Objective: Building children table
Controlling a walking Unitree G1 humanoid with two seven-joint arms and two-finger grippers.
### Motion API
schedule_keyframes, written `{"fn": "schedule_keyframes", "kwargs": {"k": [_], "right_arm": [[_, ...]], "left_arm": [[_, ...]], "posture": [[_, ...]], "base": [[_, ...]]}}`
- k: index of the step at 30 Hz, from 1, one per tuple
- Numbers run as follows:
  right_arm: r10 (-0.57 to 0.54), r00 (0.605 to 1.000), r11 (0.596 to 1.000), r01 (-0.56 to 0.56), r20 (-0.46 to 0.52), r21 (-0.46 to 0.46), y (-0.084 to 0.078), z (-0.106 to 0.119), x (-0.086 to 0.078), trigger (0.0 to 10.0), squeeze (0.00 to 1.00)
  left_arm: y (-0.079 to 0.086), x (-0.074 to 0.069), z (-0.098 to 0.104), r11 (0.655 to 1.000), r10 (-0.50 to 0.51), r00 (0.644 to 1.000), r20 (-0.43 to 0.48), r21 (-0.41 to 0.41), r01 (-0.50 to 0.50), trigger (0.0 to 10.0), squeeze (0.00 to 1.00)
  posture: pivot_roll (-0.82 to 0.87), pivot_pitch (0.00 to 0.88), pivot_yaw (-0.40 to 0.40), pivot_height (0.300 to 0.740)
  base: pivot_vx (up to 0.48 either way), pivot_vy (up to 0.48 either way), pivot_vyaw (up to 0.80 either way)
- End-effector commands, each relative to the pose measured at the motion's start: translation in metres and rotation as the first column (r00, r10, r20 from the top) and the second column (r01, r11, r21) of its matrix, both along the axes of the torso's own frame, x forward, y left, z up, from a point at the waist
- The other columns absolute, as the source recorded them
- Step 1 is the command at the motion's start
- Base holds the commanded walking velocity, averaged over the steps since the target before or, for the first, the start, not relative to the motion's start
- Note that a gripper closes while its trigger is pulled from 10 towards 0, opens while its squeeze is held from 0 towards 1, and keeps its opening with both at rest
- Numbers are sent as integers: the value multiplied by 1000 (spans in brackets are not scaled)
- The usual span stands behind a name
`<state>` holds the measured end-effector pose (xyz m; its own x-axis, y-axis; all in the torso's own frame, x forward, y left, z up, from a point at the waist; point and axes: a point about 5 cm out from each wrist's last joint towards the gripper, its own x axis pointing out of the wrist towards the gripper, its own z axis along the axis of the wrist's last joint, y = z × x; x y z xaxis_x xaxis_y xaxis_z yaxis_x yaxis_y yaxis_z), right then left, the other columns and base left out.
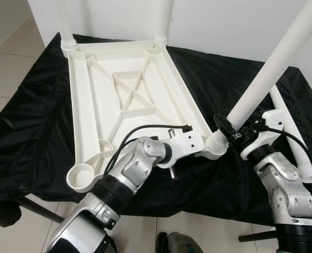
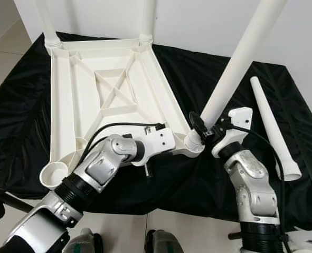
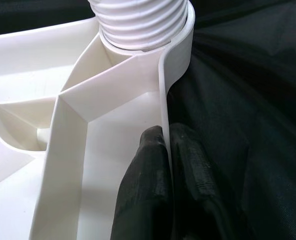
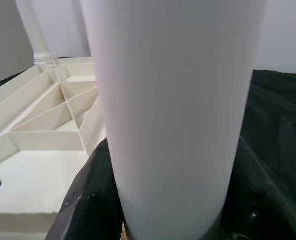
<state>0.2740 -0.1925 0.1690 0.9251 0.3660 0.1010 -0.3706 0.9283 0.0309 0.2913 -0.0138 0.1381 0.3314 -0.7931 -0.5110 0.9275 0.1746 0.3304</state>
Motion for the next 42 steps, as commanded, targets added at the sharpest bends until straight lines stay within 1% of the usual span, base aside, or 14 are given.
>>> {"fn": "schedule_keyframes", "kwargs": {"k": [1, 2, 4, 5, 7, 9, 12, 14, 17, 20, 28, 32, 38, 42], "right_arm": [[22, 988, 1000, -18, -152, 26, 12, -28, 0, 10000, 0], [4, 990, 1000, 0, -144, 26, 12, -27, 1, 10000, 0], [4, 990, 1000, 0, -144, 26, 12, -27, 1, 10000, 0], [-34, 991, 999, 38, -128, 34, 16, -24, 4, 10000, 0], [-42, 992, 998, 47, -123, 38, 17, -22, 5, 10000, 0], [-44, 992, 998, 49, -118, 41, 19, -21, 6, 10000, 0], [-13, 994, 999, 18, -107, 43, 27, -21, 3, 10000, 0], [-2, 994, 999, 6, -109, 39, 27, -23, 1, 10000, 0], [1, 993, 999, 3, -114, 36, 26, -25, -1, 10000, 0], [-11, 992, 999, 15, -123, 32, 19, -30, -5, 10000, 0], [-22, 994, 998, 28, -103, 55, 8, -25, -7, 10000, 0], [-13, 996, 998, 18, -89, 61, 8, -25, -9, 10000, 0], [-35, 997, 996, 41, -71, 78, 12, -37, -15, 10000, 0], [-39, 997, 996, 44, -69, 78, 13, -41, -18, 10000, 0]], "left_arm": [[0, 3, -2, 997, 78, 994, 74, 21, -80, 10000, 0], [0, 3, -2, 997, 78, 994, 74, 22, -80, 10000, 0], [0, 3, -2, 997, 78, 994, 74, 22, -80, 10000, 0], [0, 3, -1, 997, 78, 994, 74, 23, -79, 10000, 0], [0, 3, -1, 997, 78, 994, 74, 23, -80, 10000, 0], [0, 3, -1, 997, 78, 994, 75, 23, -80, 10000, 0], [1, 4, 0, 996, 82, 994, 76, 22, -84, 10000, 0], [1, 4, 0, 996, 83, 994, 76, 21, -85, 10000, 0], [1, 4, 0, 996, 84, 993, 77, 20, -86, 10000, 0], [1, 4, 1, 996, 85, 993, 80, 19, -87, 10000, 0], [-1, 5, 2, 996, 82, 993, 81, 18, -84, 10000, 0], [-1, 5, 2, 996, 81, 993, 81, 17, -83, 10000, 0], [-1, 5, 3, 996, 84, 993, 84, 14, -85, 10000, 0], [-1, 5, 3, 996, 84, 993, 83, 13, -85, 10000, 0]], "posture": [[-36, 81, -48, 740], [-34, 83, -47, 740], [-34, 83, -47, 740], [-32, 83, -49, 740], [-32, 83, -49, 740], [-29, 84, -50, 740], [-27, 84, -51, 740], [-26, 84, -51, 740], [-27, 84, -51, 740], [-29, 84, -50, 740], [-38, 84, -48, 740], [-39, 84, -49, 740], [-35, 84, -51, 740], [-35, 83, -50, 740]], "base": [[0, 0, 0], [0, 0, 0], [0, 0, 0], [0, 0, 0], [0, 0, 0], [0, 0, 0], [0, 0, 0], [0, 0, 0], [0, 0, 0], [0, 0, 0], [0, 0, 0], [0, 0, 0], [0, 0, 0], [0, 0, 0]]}}
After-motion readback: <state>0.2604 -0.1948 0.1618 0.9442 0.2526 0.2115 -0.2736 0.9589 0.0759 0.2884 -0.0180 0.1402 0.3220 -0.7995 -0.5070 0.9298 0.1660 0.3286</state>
